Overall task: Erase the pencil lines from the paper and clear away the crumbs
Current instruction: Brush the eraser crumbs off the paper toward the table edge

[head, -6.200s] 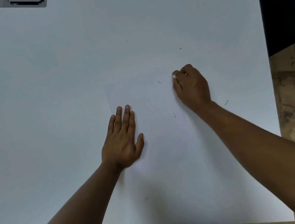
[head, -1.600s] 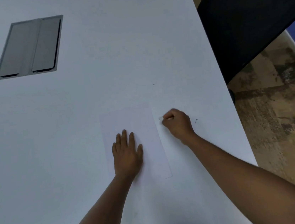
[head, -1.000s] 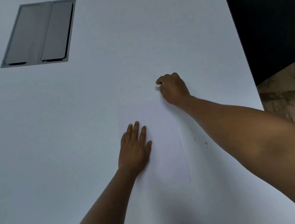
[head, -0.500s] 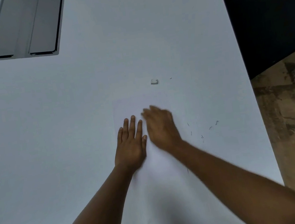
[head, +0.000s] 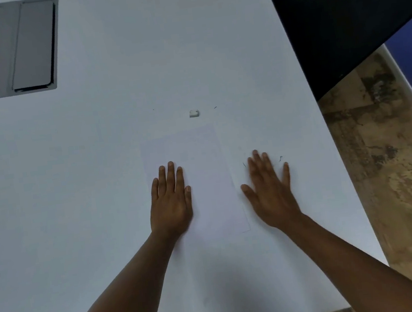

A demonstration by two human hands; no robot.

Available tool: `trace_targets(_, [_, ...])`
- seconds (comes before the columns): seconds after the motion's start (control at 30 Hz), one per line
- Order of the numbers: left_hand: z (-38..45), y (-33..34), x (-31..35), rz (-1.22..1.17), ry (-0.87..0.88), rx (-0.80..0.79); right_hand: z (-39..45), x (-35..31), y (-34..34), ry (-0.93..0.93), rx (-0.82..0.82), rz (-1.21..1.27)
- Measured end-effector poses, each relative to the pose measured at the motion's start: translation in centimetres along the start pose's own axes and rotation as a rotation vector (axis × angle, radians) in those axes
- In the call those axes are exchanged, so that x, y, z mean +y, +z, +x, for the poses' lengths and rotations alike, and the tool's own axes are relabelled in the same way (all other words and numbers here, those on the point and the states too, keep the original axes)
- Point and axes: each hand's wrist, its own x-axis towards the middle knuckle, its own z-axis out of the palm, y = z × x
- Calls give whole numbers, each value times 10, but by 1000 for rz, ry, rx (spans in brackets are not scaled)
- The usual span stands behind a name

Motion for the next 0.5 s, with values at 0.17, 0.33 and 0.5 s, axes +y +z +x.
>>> trace_targets(0.17, [2,-10,4,26,11,1,-36,43,3,322,72,-3])
trace_targets(0.33, [27,-25,24,119,172,16,-34,61,10,418,40,-12])
trace_targets(0.5, [72,-31,66,146,249,-17,-31,64,16,435,62,-48])
